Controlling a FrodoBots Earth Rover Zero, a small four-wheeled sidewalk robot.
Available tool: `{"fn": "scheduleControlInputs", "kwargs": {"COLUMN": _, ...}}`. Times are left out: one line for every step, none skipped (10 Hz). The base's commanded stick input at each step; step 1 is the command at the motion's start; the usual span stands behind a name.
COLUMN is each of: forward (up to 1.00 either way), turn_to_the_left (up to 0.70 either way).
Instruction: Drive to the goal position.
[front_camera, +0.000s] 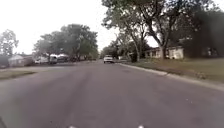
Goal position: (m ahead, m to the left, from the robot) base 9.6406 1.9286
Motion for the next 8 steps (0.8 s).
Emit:
{"fn": "scheduleControlInputs", "kwargs": {"forward": 1.0, "turn_to_the_left": 0.0}}
{"fn": "scheduleControlInputs", "kwargs": {"forward": 1.0, "turn_to_the_left": 0.0}}
{"fn": "scheduleControlInputs", "kwargs": {"forward": 1.0, "turn_to_the_left": 0.0}}
{"fn": "scheduleControlInputs", "kwargs": {"forward": 1.0, "turn_to_the_left": 0.0}}
{"fn": "scheduleControlInputs", "kwargs": {"forward": 1.0, "turn_to_the_left": 0.0}}
{"fn": "scheduleControlInputs", "kwargs": {"forward": 1.0, "turn_to_the_left": 0.0}}
{"fn": "scheduleControlInputs", "kwargs": {"forward": 1.0, "turn_to_the_left": 0.0}}
{"fn": "scheduleControlInputs", "kwargs": {"forward": 1.0, "turn_to_the_left": 0.0}}
